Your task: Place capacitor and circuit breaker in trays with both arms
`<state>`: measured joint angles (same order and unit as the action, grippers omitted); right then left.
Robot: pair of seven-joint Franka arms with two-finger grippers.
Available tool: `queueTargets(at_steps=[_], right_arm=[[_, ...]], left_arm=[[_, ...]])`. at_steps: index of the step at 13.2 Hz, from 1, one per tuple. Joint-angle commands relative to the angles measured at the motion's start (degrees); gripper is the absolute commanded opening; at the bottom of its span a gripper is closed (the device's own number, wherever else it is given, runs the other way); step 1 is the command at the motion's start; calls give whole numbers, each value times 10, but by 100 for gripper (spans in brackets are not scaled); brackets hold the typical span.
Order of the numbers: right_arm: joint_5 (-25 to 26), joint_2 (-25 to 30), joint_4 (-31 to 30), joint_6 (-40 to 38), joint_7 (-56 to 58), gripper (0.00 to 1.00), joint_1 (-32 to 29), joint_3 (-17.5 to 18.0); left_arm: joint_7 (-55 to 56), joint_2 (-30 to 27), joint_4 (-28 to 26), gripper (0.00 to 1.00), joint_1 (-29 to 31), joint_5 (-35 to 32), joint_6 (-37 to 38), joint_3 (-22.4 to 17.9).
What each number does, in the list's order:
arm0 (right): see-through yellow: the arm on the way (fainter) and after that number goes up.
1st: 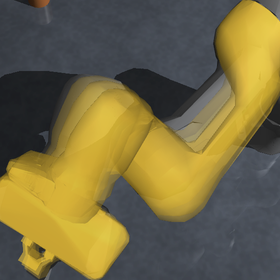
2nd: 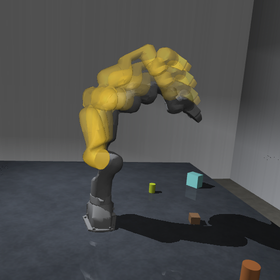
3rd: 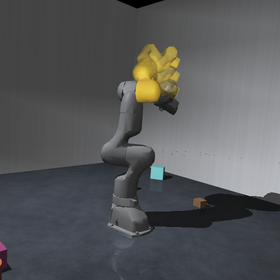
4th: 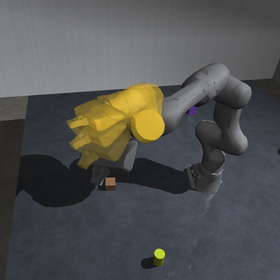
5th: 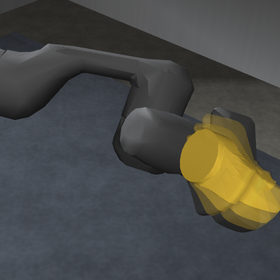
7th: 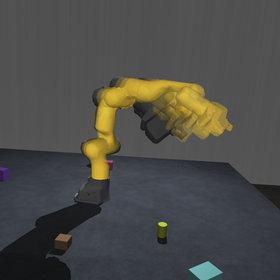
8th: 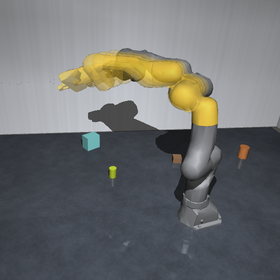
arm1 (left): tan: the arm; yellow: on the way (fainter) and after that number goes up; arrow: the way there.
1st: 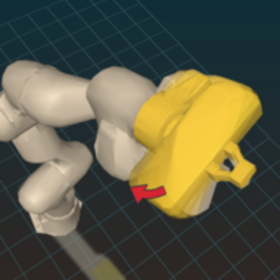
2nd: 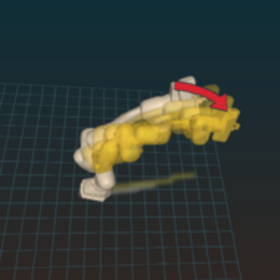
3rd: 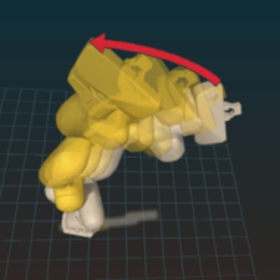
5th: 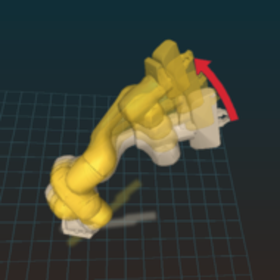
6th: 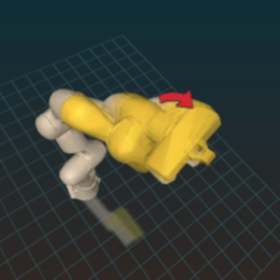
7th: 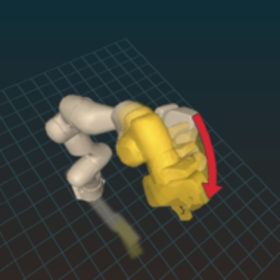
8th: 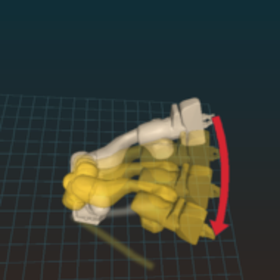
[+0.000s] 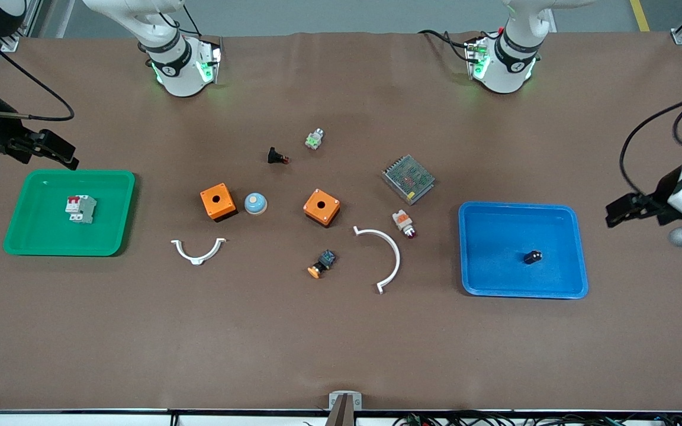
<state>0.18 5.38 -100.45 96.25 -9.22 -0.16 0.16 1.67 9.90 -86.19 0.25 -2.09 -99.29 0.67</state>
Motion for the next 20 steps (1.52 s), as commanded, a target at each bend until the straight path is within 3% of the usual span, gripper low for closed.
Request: queueTargets(at_steps=[1,6,8,15,20], right_arm=[[-2,2,7,-3,-8,100,3,-2],[10,15,14,3,-7,100,3,12],[26,20,13,23,-7,100,3,17],[26,24,13,25,-7,100,3,16],[26,24,12,-6,-1,100,3,16]], left_arm=[[-10,-41,19,100,0,0,65,5],[-10,-86,16,100,0,7,130,20],[-3,-107,-6,100,-3,51,126,20],[39,-142,-42,100,18,50,128,81],[66,-157,-58,100,10,12,127,93]])
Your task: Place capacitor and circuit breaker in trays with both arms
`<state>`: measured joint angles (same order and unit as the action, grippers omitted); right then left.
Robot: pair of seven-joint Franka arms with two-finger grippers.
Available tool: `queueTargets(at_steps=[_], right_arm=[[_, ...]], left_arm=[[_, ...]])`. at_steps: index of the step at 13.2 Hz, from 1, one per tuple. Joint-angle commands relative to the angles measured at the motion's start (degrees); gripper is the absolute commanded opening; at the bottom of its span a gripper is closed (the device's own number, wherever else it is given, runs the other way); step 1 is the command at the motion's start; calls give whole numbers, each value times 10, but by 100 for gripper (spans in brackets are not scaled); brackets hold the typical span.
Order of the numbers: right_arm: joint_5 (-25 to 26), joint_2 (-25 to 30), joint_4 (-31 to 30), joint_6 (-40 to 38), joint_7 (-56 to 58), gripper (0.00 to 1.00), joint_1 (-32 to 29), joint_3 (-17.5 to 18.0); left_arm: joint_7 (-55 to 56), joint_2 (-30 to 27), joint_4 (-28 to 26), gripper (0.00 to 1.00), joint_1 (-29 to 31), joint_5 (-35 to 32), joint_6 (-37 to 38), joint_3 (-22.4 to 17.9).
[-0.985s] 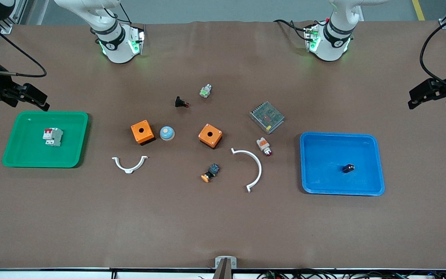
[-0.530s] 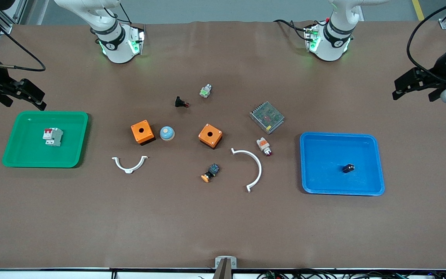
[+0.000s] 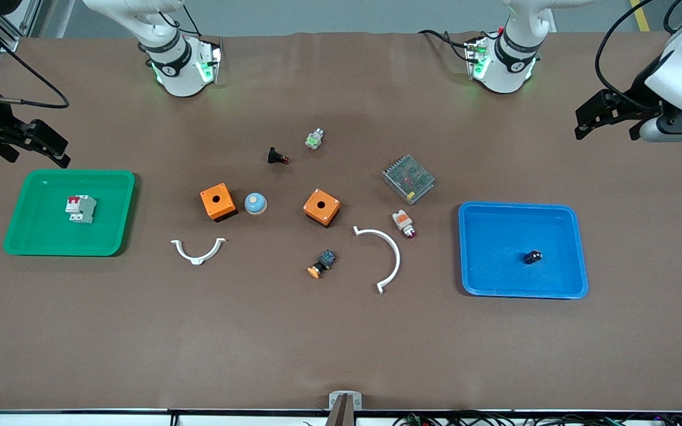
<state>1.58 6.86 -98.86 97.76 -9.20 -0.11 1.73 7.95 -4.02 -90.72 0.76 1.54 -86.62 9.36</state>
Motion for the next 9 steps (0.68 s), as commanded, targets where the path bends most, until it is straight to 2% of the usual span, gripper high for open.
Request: queueTargets(at_steps=[1,6,9], right_arm=[[12,9,-3,-41,-1,100,2,0],[13,7,4,-60,0,100,2,6],[13,4,10,-60,1,100,-1,5]], left_arm=[[2,-14,-10,100,6,-35,0,8],[-10,-11,0,100,11,-31,2,2],[-10,7,25,100,13,-27,2,1]])
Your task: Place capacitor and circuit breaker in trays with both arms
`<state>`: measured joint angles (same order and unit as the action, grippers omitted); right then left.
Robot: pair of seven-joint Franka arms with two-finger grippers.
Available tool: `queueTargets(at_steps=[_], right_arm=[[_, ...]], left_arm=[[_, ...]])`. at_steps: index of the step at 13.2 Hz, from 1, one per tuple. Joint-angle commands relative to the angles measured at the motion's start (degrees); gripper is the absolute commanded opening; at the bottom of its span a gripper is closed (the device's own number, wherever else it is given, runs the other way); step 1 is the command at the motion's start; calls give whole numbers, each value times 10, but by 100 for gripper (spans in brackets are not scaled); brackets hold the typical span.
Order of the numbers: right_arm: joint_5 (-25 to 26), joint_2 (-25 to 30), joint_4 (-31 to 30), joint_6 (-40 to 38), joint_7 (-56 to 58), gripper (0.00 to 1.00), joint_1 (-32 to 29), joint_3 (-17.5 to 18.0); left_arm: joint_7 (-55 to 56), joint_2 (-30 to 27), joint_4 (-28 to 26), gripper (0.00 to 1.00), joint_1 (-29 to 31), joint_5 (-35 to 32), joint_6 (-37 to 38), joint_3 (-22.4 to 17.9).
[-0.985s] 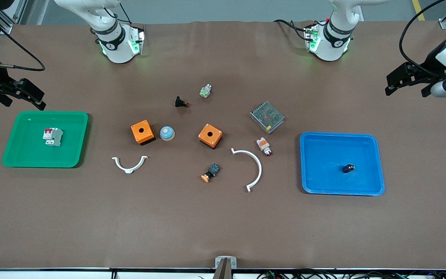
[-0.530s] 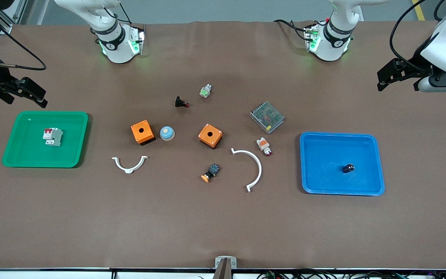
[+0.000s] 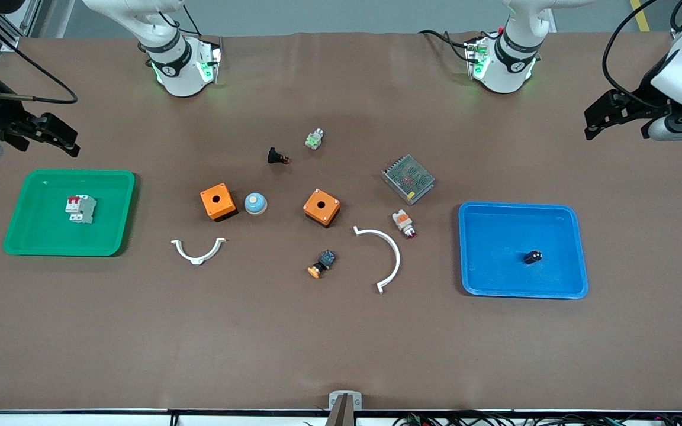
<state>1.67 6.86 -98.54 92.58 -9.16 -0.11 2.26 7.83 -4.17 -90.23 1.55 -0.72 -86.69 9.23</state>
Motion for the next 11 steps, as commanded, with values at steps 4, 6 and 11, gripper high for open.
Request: queueTargets(at_steps=[4,6,11], right_arm=[[12,5,8,-7,-3,100,-4,-3],[12,7,8,1,-8,100,-4,-3],[12,9,8,2,-8,100,-4,-3]], left_arm=[[-9,9,23,100,4,-4,3,4],[-8,8,23,100,4,-4,4,4],[1,16,20,100,0,-4,4,8]])
